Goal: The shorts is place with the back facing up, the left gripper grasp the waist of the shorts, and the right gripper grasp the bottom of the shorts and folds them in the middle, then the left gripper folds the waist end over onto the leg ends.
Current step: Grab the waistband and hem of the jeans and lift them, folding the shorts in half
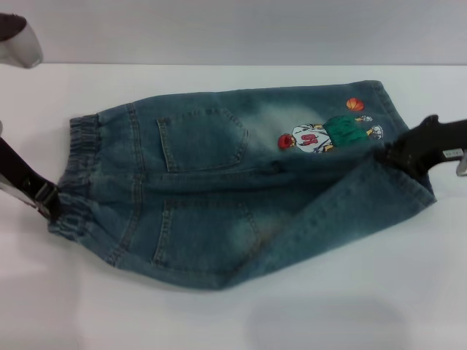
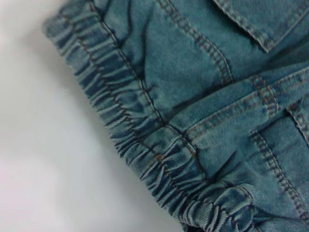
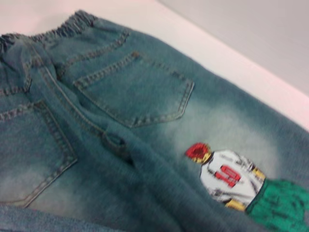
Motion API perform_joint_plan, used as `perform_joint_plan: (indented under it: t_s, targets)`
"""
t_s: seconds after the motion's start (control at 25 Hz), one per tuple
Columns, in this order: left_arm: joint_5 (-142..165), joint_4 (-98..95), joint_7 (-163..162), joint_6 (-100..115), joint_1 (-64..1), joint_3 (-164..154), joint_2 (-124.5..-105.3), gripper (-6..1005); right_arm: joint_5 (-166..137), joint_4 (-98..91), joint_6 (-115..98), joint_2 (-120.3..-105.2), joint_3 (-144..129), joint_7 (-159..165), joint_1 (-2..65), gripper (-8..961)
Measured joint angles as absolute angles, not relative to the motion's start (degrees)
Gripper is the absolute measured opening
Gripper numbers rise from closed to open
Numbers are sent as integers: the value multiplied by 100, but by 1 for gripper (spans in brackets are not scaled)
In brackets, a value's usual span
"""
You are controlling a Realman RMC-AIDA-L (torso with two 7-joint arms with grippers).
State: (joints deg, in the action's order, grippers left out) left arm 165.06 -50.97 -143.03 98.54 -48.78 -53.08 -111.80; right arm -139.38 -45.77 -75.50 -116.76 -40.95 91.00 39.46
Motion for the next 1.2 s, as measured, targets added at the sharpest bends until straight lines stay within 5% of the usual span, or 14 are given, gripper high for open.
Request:
perform_joint_plan:
  t_s: [0.28, 1.2]
  targets:
    - [16505, -5451, -14286, 9742, -4874, -5258, -11063, 51, -13814, -4916, -7329, -11826, -4103, 9008, 3997, 6]
    - [16517, -5830, -14428, 8293, -4953, -5205, -11035, 70, -12639, -5311, -6352, -11830, -4107, 8988, 3728, 6]
